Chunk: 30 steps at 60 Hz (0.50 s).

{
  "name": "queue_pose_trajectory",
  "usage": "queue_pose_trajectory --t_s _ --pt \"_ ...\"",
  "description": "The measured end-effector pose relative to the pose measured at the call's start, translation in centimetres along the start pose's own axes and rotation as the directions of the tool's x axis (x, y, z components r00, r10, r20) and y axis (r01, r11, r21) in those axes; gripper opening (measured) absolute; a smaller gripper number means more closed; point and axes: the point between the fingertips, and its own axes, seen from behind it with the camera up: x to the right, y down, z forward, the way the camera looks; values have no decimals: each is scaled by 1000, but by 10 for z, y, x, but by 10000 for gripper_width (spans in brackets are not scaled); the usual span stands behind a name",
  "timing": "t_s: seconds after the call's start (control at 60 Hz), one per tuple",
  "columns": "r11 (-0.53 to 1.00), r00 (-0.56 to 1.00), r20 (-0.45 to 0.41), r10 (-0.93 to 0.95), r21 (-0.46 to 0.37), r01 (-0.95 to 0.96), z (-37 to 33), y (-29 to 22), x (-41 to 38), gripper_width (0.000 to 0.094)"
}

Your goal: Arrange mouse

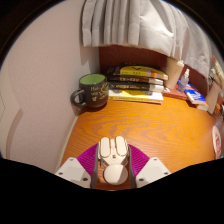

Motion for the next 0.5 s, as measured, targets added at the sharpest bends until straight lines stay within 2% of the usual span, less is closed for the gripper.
queue_pose_trajectory --t_s 0.15,0.3,0.4,0.5 --pt "998 999 25 -22 -61 24 3 -3 0 377" --pt "992 993 90 -71 -93 80 0 -17 5 378" --pt "998 991 120 -66 6 66 -36 -66 37 381" --pt "987 991 92 -92 141 79 -91 -127 108 383"
